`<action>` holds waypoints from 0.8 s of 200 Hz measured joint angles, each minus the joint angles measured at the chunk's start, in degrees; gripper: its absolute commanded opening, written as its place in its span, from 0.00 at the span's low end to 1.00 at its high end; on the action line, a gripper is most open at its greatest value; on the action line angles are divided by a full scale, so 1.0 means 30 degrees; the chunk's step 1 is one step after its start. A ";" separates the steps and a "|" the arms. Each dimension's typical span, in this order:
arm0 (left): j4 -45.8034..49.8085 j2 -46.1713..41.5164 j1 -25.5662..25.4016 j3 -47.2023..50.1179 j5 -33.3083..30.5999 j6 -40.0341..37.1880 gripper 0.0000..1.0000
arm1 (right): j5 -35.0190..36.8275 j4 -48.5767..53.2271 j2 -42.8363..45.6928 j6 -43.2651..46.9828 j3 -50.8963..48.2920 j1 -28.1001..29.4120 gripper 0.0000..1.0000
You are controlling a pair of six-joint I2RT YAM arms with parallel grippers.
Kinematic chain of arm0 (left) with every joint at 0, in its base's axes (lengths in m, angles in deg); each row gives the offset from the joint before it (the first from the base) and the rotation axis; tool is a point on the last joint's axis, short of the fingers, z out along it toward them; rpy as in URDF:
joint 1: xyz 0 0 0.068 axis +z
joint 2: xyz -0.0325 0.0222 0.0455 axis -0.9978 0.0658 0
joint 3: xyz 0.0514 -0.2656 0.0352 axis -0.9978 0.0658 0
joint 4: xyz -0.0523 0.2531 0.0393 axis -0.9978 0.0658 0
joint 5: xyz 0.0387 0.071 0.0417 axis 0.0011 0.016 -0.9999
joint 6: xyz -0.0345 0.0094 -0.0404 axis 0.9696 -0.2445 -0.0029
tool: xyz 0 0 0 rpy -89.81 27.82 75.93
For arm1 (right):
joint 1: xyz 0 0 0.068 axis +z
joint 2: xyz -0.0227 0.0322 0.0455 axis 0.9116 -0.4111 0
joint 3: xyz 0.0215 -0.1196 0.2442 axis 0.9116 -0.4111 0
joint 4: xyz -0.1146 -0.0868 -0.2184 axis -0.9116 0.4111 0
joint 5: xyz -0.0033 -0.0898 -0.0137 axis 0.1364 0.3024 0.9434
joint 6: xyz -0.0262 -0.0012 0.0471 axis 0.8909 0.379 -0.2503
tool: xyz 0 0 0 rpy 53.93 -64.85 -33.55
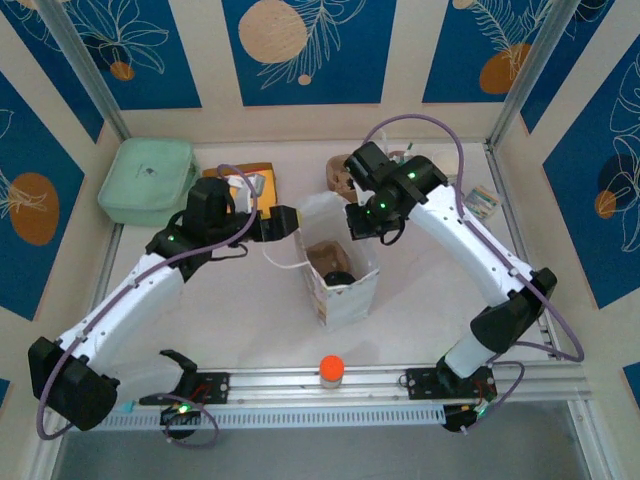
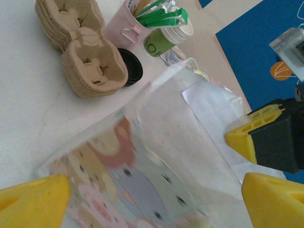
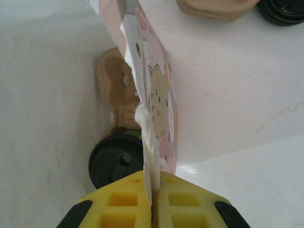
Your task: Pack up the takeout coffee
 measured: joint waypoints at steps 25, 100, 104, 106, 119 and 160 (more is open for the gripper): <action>0.0211 0.0109 -0.0029 -0.0546 -0.0087 -0.0357 0.93 | 0.0000 -0.0015 0.0809 -0.0284 -0.0758 -0.0474 0.05; 0.1129 0.0117 -0.0044 -0.0954 -0.0852 -0.1224 0.93 | -0.0007 -0.0073 0.3133 -0.1064 -0.2922 -0.2353 0.05; 0.1231 0.0117 -0.0044 -0.0976 -0.0918 -0.1297 0.93 | 0.0000 -0.0073 0.3242 -0.1071 -0.3045 -0.2499 0.05; 0.1282 0.0117 -0.0051 -0.0984 -0.0947 -0.1326 0.93 | -0.0007 -0.0073 0.3293 -0.1086 -0.3089 -0.2565 0.05; 0.1588 0.0117 -0.0051 -0.1071 -0.1180 -0.1464 0.93 | 0.0000 -0.0095 0.3570 -0.1129 -0.3417 -0.2958 0.05; 0.2178 0.0058 -0.0080 -0.1129 -0.1763 -0.1902 0.93 | -0.0073 -0.0342 0.4401 -0.1341 -0.4320 -0.3920 0.05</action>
